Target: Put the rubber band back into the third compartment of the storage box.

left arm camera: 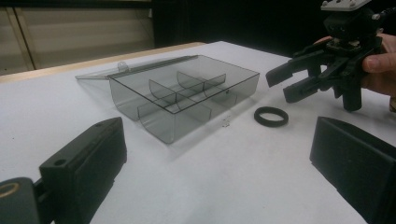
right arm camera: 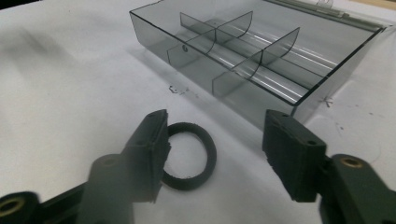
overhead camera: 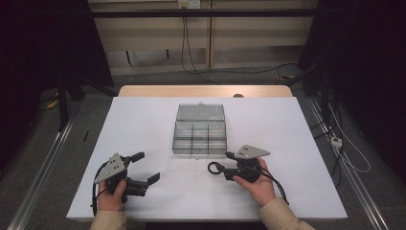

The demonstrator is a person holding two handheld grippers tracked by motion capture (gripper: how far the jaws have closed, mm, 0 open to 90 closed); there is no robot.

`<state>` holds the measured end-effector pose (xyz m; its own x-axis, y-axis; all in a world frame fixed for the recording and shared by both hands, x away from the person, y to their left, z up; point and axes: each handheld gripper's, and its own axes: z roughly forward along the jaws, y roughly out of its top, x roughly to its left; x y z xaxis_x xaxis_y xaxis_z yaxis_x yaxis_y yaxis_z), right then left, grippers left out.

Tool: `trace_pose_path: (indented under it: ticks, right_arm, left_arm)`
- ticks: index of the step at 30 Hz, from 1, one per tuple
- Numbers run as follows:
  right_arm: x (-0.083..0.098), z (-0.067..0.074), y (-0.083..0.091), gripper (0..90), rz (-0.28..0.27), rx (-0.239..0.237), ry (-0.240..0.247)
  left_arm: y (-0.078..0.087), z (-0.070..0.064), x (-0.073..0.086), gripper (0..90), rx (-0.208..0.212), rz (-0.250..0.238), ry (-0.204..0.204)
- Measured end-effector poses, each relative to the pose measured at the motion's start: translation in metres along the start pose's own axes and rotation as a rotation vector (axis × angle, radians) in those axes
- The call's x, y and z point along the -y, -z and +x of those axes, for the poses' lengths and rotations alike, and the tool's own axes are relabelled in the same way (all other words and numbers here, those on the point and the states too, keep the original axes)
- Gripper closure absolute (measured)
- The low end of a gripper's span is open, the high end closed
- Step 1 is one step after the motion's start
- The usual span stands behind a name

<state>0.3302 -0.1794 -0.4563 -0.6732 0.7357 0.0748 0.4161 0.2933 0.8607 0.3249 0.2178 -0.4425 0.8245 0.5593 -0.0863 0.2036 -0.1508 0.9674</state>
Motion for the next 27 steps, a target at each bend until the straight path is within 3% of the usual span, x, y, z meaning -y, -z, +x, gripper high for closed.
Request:
trace_pose_path:
  ticks: [8, 19, 27]
  right_arm:
    - [-0.003, 0.002, -0.013, 63.6, 0.094, -0.009, 0.013]
    - [-0.005, -0.005, -0.024, 75.3, 0.171, 0.002, -0.022]
    - [-0.006, -0.005, -0.026, 87.5, 0.179, -0.006, -0.01]
  left_arm:
    - [0.0, 0.0, 0.0, 3.4, 0.0, 0.001, 0.0]
    - [0.001, 0.001, 0.0, 3.4, 0.001, 0.0, 0.0]
    - [0.0, 0.001, 0.001, 3.4, 0.003, 0.001, 0.008]
